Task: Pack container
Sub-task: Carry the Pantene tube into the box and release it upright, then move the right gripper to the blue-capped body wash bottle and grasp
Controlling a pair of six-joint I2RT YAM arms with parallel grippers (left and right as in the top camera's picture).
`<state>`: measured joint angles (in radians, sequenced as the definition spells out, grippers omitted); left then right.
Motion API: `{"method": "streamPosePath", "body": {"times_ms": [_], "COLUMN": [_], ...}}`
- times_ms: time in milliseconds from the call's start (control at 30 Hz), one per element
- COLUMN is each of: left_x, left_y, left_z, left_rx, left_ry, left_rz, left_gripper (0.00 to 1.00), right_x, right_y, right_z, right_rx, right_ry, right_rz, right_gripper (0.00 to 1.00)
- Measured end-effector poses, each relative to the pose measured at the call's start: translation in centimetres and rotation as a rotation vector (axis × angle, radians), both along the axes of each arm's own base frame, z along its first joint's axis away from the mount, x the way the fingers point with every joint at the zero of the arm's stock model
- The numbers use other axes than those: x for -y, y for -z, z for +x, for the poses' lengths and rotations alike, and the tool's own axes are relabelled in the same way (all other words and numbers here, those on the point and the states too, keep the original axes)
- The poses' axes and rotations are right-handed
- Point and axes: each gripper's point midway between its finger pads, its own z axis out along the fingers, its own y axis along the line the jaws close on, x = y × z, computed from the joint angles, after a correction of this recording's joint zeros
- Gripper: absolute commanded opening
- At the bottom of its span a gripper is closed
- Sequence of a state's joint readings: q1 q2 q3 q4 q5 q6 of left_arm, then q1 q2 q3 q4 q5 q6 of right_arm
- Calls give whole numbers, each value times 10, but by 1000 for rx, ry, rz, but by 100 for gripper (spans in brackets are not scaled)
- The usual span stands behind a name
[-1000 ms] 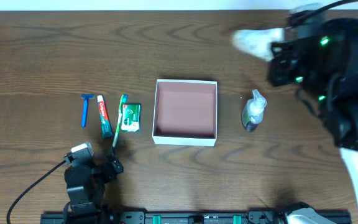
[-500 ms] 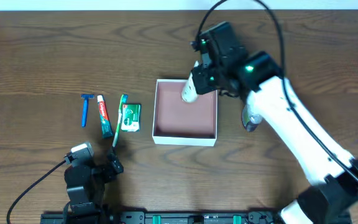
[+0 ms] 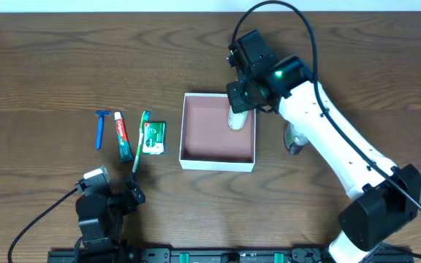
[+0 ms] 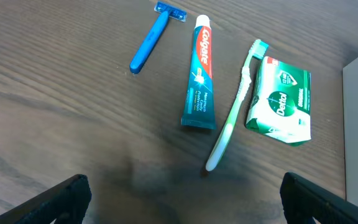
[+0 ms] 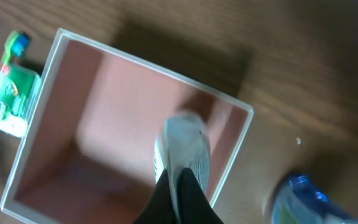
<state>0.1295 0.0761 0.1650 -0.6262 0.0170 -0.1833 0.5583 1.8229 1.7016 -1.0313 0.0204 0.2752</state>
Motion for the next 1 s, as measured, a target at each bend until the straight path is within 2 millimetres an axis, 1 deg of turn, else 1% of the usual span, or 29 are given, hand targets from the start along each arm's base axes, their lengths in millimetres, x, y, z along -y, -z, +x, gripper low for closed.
{"method": "streamPosePath", "body": {"times_ms": [33, 67, 100, 133, 167, 267, 300, 400, 433, 500, 600, 633, 667, 733, 800, 833, 900, 967, 1000], "left_x": [0, 0, 0, 0, 0, 0, 0, 0, 0, 0, 0, 0, 0, 0, 0, 0, 0, 0, 0], "left_y": [0, 0, 0, 0, 0, 0, 0, 0, 0, 0, 0, 0, 0, 0, 0, 0, 0, 0, 0], "left_z": [0, 0, 0, 0, 0, 0, 0, 0, 0, 0, 0, 0, 0, 0, 0, 0, 0, 0, 0], "left_rx": [0, 0, 0, 0, 0, 0, 0, 0, 0, 0, 0, 0, 0, 0, 0, 0, 0, 0, 0], "left_ry": [0, 0, 0, 0, 0, 0, 0, 0, 0, 0, 0, 0, 0, 0, 0, 0, 0, 0, 0], "left_rz": [0, 0, 0, 0, 0, 0, 0, 0, 0, 0, 0, 0, 0, 0, 0, 0, 0, 0, 0], "left_gripper": [98, 98, 98, 98, 98, 98, 98, 98, 98, 98, 98, 98, 98, 98, 98, 98, 98, 98, 98], "right_x": [0, 1, 3, 4, 6, 11, 13, 16, 18, 23, 37, 47, 53, 80, 107, 121, 143, 154, 156], "right_y": [0, 1, 0, 0, 0, 0, 0, -4, -7, -20, -60, -82, -92, -123, -141, -145, -143, -128, -116], "right_z": [0, 0, 2, 3, 4, 6, 7, 8, 9, 8, 3, -2, -3, -12, -19, -22, -26, -26, -27], "right_rx": [0, 1, 8, 12, 19, 31, 36, 54, 64, 100, 193, 244, 267, 334, 366, 365, 335, 273, 230], "right_ry": [1, 3, 10, 17, 22, 32, 36, 37, 38, 45, 71, 90, 105, 160, 220, 248, 299, 322, 323], "right_rz": [-4, -9, -19, -22, -33, -58, -65, -80, -84, -86, -68, -54, -49, -36, -41, -49, -62, -64, -64], "right_gripper": [1, 4, 16, 26, 33, 49, 52, 68, 70, 74, 79, 80, 80, 80, 79, 77, 77, 77, 77]}}
